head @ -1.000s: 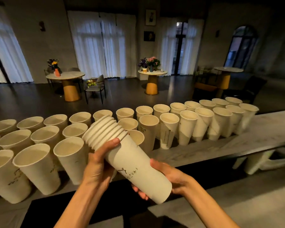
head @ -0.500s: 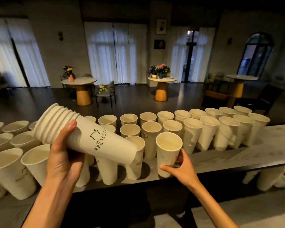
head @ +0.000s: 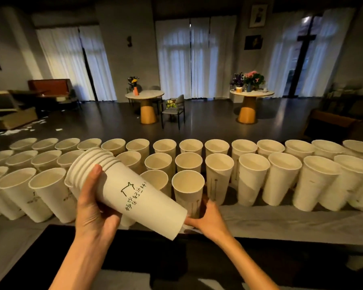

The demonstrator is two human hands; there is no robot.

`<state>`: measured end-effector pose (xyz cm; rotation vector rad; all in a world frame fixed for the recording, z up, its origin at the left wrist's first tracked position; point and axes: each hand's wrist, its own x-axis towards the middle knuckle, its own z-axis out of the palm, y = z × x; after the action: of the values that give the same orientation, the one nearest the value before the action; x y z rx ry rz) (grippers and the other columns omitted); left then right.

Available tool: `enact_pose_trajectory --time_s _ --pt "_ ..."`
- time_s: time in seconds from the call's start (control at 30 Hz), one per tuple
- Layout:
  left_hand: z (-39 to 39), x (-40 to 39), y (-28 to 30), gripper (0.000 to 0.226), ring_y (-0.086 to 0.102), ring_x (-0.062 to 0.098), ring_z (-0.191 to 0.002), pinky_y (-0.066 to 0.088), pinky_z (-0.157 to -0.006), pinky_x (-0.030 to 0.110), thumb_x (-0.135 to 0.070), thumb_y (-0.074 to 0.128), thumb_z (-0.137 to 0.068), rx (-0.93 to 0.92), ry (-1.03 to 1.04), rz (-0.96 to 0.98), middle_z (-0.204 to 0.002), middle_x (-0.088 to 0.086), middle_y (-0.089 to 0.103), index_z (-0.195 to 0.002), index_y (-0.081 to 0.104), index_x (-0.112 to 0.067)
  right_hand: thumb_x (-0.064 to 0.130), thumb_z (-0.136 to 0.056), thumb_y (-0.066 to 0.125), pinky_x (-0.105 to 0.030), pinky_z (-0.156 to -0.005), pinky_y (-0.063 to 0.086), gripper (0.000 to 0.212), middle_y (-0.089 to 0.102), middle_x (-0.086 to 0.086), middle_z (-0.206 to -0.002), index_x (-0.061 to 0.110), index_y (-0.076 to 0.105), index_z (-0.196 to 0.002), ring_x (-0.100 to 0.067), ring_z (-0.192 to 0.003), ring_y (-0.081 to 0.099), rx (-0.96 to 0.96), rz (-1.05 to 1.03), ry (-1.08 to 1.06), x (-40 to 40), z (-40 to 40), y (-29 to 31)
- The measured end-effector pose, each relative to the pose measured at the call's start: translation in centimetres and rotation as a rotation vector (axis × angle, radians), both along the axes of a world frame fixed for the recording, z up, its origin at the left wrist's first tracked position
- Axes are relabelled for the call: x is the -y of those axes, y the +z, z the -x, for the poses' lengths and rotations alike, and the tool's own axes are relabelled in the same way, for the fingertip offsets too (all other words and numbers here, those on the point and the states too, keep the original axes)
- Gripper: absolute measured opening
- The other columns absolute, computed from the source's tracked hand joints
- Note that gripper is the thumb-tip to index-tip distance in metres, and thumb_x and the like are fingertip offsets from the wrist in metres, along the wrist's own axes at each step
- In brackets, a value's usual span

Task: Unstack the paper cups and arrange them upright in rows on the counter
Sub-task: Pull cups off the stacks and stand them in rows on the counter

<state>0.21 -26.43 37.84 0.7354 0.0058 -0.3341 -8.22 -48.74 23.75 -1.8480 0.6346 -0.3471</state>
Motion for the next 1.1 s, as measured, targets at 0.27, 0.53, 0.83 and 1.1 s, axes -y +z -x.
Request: enact_pose_trajectory --time_s 0.27,0.53,0.83,1.1 --pt "5.3 3.0 -2.0 0.065 0.071 0.032 -0.102 0.056 -0.093 0.056 -0.028 0.089 -0.058 -0.070 -0.147 -0.114 -0.106 0.015 0.076 -0.116 0.067 -0.010 0.060 -0.081 0.059 -0.022 -0.078 0.054 0.051 0.073 -0.001 -0.101 0.018 0.070 -0.106 -0.014 -0.096 0.071 -0.006 -0.503 0.079 -1.4 6.5 3.6" --pt "5.5 3.7 -3.6 0.093 0.073 0.022 -0.096 0.058 -0.072 0.039 -0.038 0.090 -0.042 0.355 -0.310 -0.346 -0.118 0.014 0.074 -0.129 0.063 -0.018 0.063 -0.092 0.049 -0.037 -0.082 0.057 0.067 0.067 -0.018 -0.110 0.009 0.056 -0.133 -0.025 -0.087 0.069 0.032 -0.776 0.577 -3.5 9.8 5.7" --pt "6.3 2.4 -3.1 0.099 0.065 0.021 -0.117 0.058 -0.091 0.047 -0.039 0.094 -0.042 0.435 -0.109 -0.348 -0.128 -0.001 0.067 -0.132 0.054 -0.036 0.048 -0.062 0.091 -0.033 -0.100 0.052 0.072 0.056 0.025 -0.125 0.050 0.051 -0.123 0.003 -0.118 0.053 0.024 0.112 0.130 -3.6 13.0 5.8" --pt "5.7 0.0 0.0 0.125 0.068 0.015 -0.118 0.061 -0.085 0.034 -0.043 0.103 -0.032 0.254 0.069 -0.053 -0.136 0.001 0.066 -0.145 0.050 -0.033 0.021 -0.060 0.094 -0.037 -0.107 0.042 0.102 0.051 0.006 -0.145 0.029 0.041 -0.146 -0.016 -0.135 0.046 0.203 0.041 -0.263 2.5 12.5 2.6"
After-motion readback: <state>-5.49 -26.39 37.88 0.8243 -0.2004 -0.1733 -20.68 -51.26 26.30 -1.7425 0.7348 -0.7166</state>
